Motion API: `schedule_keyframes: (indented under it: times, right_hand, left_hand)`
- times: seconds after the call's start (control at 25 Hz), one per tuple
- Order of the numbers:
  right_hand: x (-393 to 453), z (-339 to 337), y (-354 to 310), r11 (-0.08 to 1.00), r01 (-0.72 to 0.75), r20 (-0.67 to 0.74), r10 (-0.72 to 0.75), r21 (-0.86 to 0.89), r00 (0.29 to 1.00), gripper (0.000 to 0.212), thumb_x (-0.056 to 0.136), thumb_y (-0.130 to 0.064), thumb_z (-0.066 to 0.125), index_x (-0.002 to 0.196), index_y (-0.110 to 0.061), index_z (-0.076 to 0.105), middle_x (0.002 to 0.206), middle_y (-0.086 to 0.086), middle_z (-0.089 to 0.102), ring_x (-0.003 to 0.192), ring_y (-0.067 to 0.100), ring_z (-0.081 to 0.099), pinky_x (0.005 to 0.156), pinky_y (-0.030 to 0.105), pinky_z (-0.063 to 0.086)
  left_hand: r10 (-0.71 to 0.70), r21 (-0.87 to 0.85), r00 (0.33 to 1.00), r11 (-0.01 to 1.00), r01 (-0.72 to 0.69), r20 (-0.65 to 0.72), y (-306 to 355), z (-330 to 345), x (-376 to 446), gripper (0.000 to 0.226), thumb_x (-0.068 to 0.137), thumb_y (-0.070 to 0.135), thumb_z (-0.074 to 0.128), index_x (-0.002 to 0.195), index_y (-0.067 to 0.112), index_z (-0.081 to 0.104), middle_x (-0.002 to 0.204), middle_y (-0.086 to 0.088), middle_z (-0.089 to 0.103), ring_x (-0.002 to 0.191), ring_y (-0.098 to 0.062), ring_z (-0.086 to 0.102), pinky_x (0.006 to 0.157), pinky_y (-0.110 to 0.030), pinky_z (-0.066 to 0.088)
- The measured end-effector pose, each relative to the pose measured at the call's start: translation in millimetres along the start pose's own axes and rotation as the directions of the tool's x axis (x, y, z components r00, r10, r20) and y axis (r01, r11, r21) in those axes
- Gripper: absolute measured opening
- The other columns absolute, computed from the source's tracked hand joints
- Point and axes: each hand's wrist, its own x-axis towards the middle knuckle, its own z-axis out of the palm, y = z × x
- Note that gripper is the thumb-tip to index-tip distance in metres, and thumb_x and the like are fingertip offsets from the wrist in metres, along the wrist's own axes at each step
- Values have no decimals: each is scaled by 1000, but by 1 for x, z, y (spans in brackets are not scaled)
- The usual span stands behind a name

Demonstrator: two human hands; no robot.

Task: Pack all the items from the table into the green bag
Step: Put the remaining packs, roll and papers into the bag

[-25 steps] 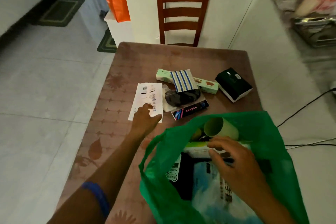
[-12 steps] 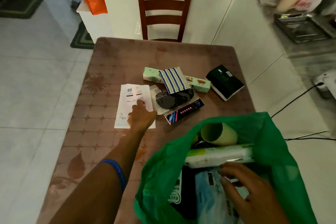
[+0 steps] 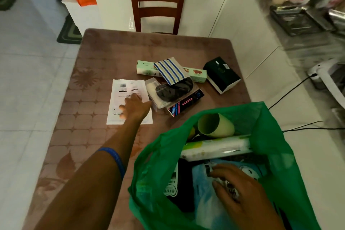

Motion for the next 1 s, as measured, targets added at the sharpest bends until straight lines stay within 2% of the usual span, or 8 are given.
schedule_keyframes:
  times: [0.12,0.24,0.36,0.48,0.6,0.76,0.92,1.0]
  right_hand:
    - [-9,4,7,998,-17,37,19,-68,999,18,82,-65,44,97,-61,52,119,-43,46,106,-18,48,85,-1,35]
    - [-11,4,11,993,-18,48,24,-120,999,24,84,-66,41,98,-51,55,119,-47,43,100,-17,48,81,-8,31]
    - [-13,1,16,995,-28,30,30,-92,999,35,84,-71,35,98,-48,58,120,-38,50,101,-18,51,79,-4,37]
    - [-12,-8,17,998,-45,2,44,45,999,16,83,-56,58,97,-50,61,113,-32,58,94,-9,60,74,7,47]
    - [-7,-23,-1,950,-161,19,162,268,987,42,80,-14,74,91,-54,65,98,-30,64,82,1,65,67,19,55]
    - [5,-64,-41,692,-125,113,63,711,992,39,71,-33,76,108,-36,65,105,-4,73,97,22,69,78,37,59]
    - [7,-110,-51,85,-212,216,-40,973,975,60,72,-22,77,127,-15,55,109,9,71,95,26,69,77,39,58]
    - [4,-112,-41,139,-275,259,122,951,958,47,75,-13,74,120,-6,61,100,13,72,88,29,70,76,41,59]
  left_hand:
    - [22,52,1000,998,-22,0,2,12,-6,83,70,45,72,137,19,31,147,-13,27,134,-44,23,103,-70,22]
    - [32,93,979,996,-13,-203,1,25,-11,51,82,36,55,127,15,46,138,-14,38,127,-43,31,104,-67,24]
    - [13,-237,943,967,-96,-332,-8,15,-17,27,84,35,50,98,13,59,108,-15,62,101,-34,54,93,-54,41]
    - [56,-779,962,575,-251,-269,-26,-47,-49,23,81,23,60,61,19,50,65,-7,55,58,-20,53,60,-43,49]
    - [231,-880,924,303,-366,-305,-40,-137,-125,19,76,9,58,63,21,50,67,-7,55,56,-21,52,54,-32,46]
    - [511,-939,810,15,-343,-288,-22,-216,-260,30,53,15,58,83,17,58,77,-2,61,72,-21,57,64,-25,49]
    - [522,-911,848,303,-279,-86,8,-161,-359,20,75,7,57,94,5,65,85,-15,67,73,-28,62,64,-31,52]
    - [418,-760,908,591,-270,2,8,-113,-373,10,86,10,59,87,9,69,79,-7,74,69,-23,68,60,-32,57]
